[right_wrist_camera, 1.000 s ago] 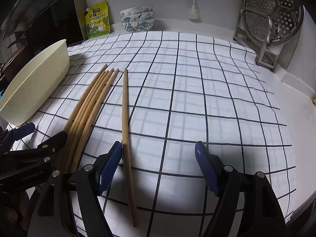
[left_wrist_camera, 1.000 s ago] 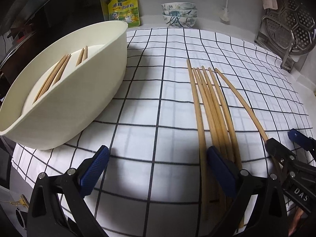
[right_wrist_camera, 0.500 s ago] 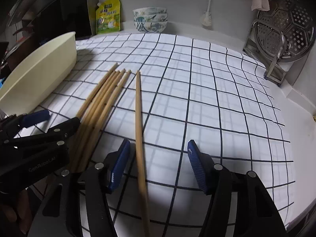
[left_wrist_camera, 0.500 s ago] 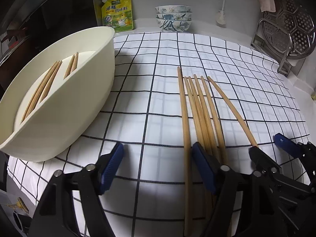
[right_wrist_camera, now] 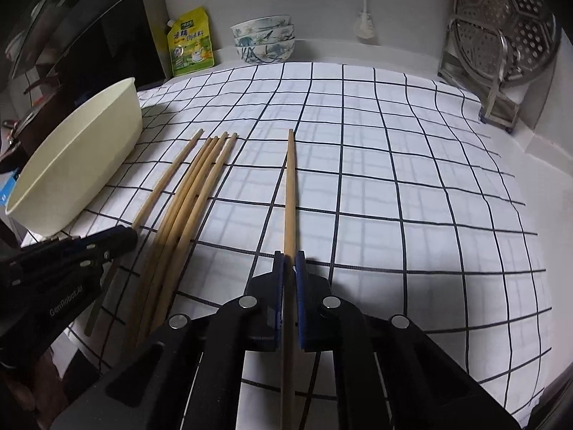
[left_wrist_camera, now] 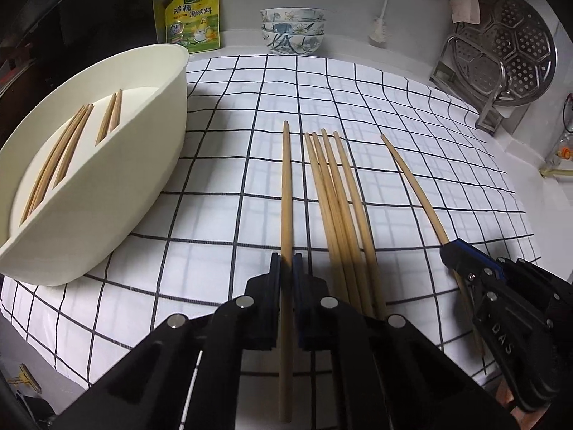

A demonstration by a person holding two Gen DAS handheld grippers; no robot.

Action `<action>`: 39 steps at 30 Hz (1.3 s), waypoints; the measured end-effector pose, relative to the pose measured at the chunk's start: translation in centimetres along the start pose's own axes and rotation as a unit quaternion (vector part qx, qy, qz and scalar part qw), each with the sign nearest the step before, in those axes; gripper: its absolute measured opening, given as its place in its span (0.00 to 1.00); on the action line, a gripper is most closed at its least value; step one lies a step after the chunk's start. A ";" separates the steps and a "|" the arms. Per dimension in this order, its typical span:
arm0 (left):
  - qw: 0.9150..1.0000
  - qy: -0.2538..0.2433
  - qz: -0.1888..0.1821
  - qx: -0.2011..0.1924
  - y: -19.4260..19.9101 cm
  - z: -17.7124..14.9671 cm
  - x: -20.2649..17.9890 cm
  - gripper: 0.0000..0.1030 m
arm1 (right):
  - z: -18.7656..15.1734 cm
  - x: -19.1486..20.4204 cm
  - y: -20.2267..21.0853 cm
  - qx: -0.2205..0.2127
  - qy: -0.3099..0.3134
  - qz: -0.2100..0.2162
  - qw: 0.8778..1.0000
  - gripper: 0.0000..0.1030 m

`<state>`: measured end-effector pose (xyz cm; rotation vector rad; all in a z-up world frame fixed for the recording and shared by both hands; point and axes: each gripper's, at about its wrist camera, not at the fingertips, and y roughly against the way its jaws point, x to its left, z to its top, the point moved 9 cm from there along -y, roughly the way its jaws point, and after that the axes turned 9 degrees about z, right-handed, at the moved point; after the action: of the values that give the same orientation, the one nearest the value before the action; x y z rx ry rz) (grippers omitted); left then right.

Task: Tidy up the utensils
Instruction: 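Carry both chopsticks into the white basin and open both tools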

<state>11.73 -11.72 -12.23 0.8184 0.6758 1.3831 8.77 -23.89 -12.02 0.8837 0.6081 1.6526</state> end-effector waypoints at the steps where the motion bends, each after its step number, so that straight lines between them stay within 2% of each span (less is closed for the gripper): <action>1: 1.000 -0.001 -0.003 -0.002 0.3 0.0 0.1 0.07 | 0.1 0.1 0.3 -0.004 -0.004 0.002 1.000 0.06; 9: 0.998 0.002 -0.031 -0.045 4.4 2.3 1.2 0.07 | 2.6 2.6 3.2 -0.054 -0.026 0.029 0.998 0.06; 13: 0.996 0.015 -0.041 -0.075 6.8 4.2 3.3 0.07 | 5.2 5.6 4.3 -0.073 -0.010 0.047 0.996 0.06; 15: 0.995 0.024 -0.035 -0.090 7.7 5.2 5.1 0.07 | 6.5 7.3 4.5 -0.080 0.000 0.057 0.995 0.06; 18: 0.993 0.031 -0.005 -0.115 8.5 6.4 8.5 0.07 | 8.6 10.4 4.0 -0.084 0.016 0.077 0.993 0.06; 27: 0.988 0.097 0.041 -0.116 7.0 7.8 20.0 0.07 | 11.8 20.8 -1.2 -0.046 0.083 0.121 0.988 0.06; 32: 0.988 0.111 0.049 -0.097 4.8 8.3 23.5 0.07 | 12.8 24.9 -5.3 -0.008 0.099 0.133 0.986 0.06; 39: 0.989 0.117 0.053 -0.069 1.7 8.0 25.4 0.07 | 12.9 26.9 -9.3 0.032 0.092 0.132 0.986 0.06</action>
<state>19.52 12.76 -4.89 0.5947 0.7164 1.6209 21.58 3.74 -5.21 0.8938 0.6952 1.9789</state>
